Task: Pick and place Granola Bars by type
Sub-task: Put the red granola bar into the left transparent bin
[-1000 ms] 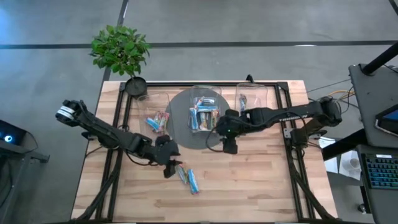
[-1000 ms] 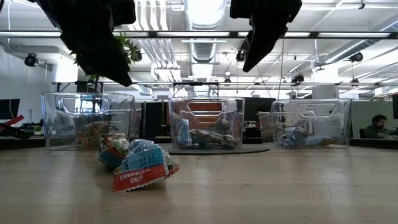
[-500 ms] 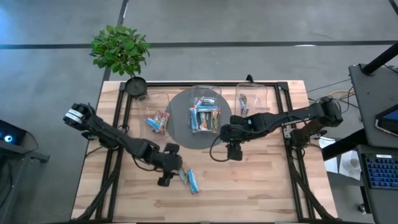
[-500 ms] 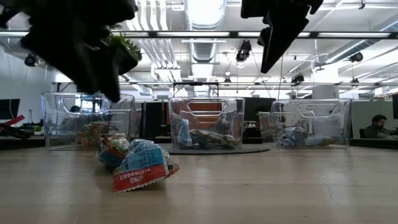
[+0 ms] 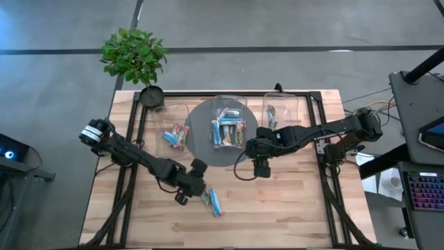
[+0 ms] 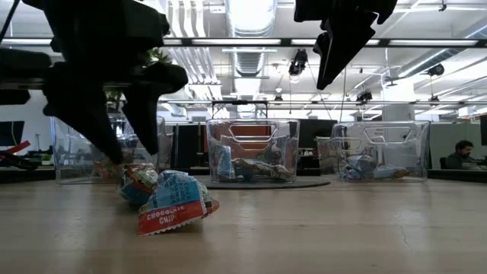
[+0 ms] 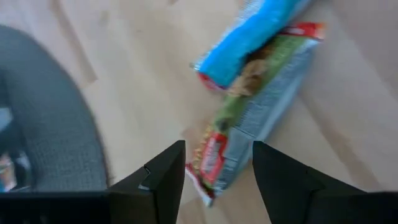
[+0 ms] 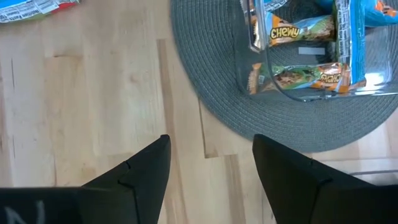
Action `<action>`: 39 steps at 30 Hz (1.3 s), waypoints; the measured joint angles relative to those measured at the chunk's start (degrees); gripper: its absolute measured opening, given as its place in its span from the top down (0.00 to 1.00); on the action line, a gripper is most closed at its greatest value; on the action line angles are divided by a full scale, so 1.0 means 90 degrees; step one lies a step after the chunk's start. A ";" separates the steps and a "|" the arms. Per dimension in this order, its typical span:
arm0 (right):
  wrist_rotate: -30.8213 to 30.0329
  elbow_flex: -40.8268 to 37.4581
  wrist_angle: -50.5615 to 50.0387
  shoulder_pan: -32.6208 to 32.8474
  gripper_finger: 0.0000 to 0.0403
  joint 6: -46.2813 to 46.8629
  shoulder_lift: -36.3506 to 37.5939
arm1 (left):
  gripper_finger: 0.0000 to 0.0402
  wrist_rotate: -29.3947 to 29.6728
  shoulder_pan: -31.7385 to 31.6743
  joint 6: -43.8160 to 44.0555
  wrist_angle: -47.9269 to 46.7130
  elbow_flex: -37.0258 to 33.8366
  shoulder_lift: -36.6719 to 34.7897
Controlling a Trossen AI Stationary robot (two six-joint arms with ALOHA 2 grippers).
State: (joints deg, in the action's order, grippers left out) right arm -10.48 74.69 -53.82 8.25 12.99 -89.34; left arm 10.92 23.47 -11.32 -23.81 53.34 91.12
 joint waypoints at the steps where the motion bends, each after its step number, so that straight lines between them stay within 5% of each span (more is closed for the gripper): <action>1: -0.0002 -0.0002 0.0000 0.0000 0.46 -0.0012 0.0000 | 0.58 -0.0088 -0.0012 -0.0067 -0.0033 -0.0001 -0.0003; 22: -0.0019 -0.0050 0.0026 -0.0158 0.49 -0.0194 -0.0010 | 0.58 -0.0989 -0.0377 -0.0117 0.0249 0.0005 0.0762; 28: -0.0022 -0.0130 0.0020 -0.0158 0.49 -0.0297 -0.0010 | 0.66 -0.0967 -0.0375 0.0252 0.0173 0.0015 0.0728; 35: -0.0256 -0.0160 0.0099 -0.0158 0.49 -0.0242 -0.0002 | 0.78 -0.0610 -0.0375 0.1683 -0.0511 -0.0002 0.0273; 39: -0.0545 -0.0150 0.0150 -0.0180 0.51 -0.0099 0.0044 | 0.79 -0.0042 -0.0368 0.3529 -0.0903 0.0032 -0.0476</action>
State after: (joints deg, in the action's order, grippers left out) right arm -15.38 73.34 -52.48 6.63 12.10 -88.94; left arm 10.54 20.16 20.44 -31.93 53.63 86.84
